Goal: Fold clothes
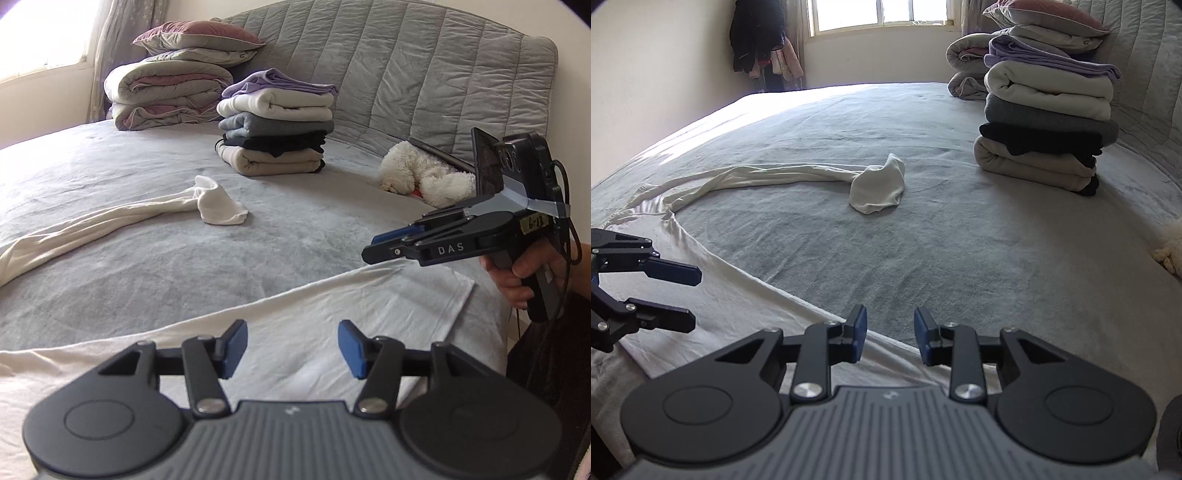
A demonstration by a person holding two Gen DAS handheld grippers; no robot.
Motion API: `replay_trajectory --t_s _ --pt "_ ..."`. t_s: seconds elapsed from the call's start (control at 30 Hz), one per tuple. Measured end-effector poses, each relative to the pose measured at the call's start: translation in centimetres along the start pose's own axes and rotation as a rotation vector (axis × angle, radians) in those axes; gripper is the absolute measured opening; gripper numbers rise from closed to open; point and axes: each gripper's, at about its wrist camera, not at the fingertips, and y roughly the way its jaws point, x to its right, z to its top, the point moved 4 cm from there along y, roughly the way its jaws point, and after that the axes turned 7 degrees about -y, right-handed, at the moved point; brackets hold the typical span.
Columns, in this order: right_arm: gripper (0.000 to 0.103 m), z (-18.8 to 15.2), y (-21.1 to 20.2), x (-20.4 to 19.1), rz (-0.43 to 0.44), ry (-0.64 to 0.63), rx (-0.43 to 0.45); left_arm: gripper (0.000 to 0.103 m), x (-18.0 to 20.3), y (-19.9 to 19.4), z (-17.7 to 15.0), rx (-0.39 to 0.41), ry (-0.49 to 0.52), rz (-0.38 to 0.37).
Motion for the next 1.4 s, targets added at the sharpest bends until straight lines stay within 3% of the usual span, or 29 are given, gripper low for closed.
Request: replay_trajectory --t_s 0.4,0.57,0.8,0.9,0.97,1.13,1.4 --pt "0.033 7.0 5.2 -2.4 0.027 -0.074 -0.038 0.057 -8.7 -2.5 2.1 0.058 -0.17 0.303" --pt "0.033 8.7 9.0 -3.3 0.008 -0.075 -0.066 0.057 -11.7 -2.7 1.6 0.024 -0.233 0.43" --pt "0.033 9.7 12.8 -3.5 -0.063 -0.092 -0.103 0.057 -14.6 -3.2 1.1 0.006 -0.367 0.468" --pt "0.017 9.9 13.5 -3.3 -0.104 -0.121 -0.111 0.057 -15.2 -3.4 1.2 0.012 -0.387 0.477" --pt "0.001 10.0 13.8 -3.1 -0.138 -0.159 -0.123 0.057 -15.6 -3.5 1.3 0.015 -0.399 0.482" --pt "0.001 10.2 13.3 -1.5 -0.24 -0.278 -0.159 0.057 -16.5 -3.8 1.6 0.022 -0.429 0.499" --pt "0.0 10.3 13.1 4.8 -0.447 -0.284 -0.209 0.057 -18.1 -4.5 1.4 0.022 -0.483 0.543"
